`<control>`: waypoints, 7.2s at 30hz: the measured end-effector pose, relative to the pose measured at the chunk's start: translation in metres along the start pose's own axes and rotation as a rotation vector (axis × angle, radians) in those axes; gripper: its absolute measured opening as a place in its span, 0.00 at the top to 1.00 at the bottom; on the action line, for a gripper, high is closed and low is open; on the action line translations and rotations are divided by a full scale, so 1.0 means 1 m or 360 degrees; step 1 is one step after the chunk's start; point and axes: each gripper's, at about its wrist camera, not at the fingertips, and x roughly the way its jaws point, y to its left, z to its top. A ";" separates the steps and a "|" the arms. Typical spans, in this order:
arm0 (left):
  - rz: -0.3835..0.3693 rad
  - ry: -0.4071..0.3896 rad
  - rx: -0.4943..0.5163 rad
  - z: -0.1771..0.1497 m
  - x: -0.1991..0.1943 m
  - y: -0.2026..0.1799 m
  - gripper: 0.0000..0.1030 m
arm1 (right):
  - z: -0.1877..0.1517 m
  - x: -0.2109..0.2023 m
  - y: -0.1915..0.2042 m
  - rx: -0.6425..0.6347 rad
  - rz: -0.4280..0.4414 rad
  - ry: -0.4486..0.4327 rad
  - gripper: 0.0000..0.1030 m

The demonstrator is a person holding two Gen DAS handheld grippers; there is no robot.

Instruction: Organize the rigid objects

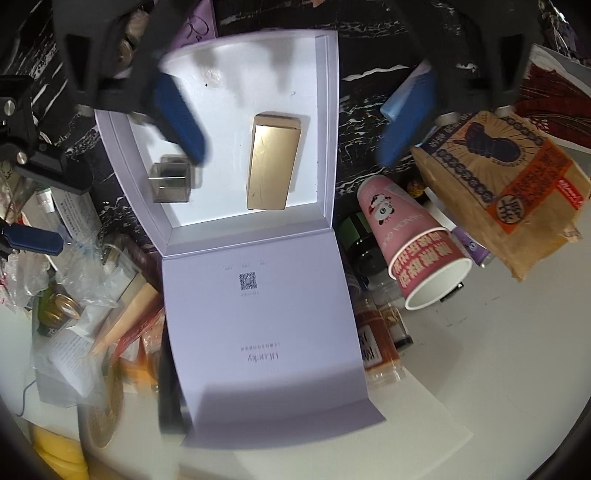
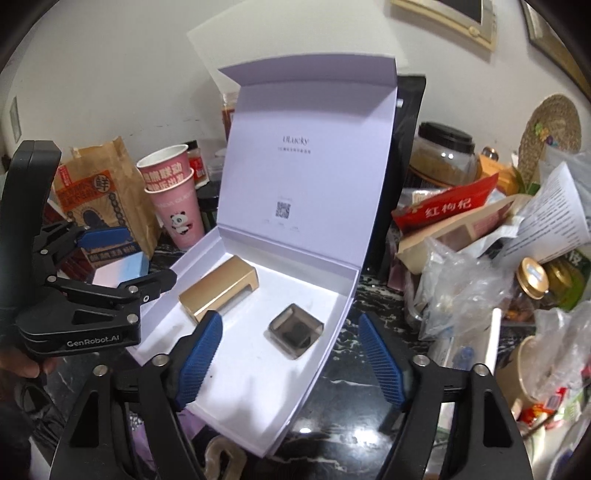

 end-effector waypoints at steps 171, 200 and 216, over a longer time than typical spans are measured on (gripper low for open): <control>-0.0236 0.0152 -0.0236 -0.196 -0.079 -0.025 0.51 | -0.163 -0.040 0.090 -0.0149 0.0537 0.0184 0.60; -0.0361 0.0090 -0.0140 -0.124 -0.068 -0.043 0.51 | -0.111 -0.056 0.053 -0.0176 0.0522 0.0052 0.60; -0.0376 0.0038 -0.0030 -0.083 -0.043 -0.041 0.51 | -0.072 -0.034 0.037 -0.0240 0.0501 0.0001 0.60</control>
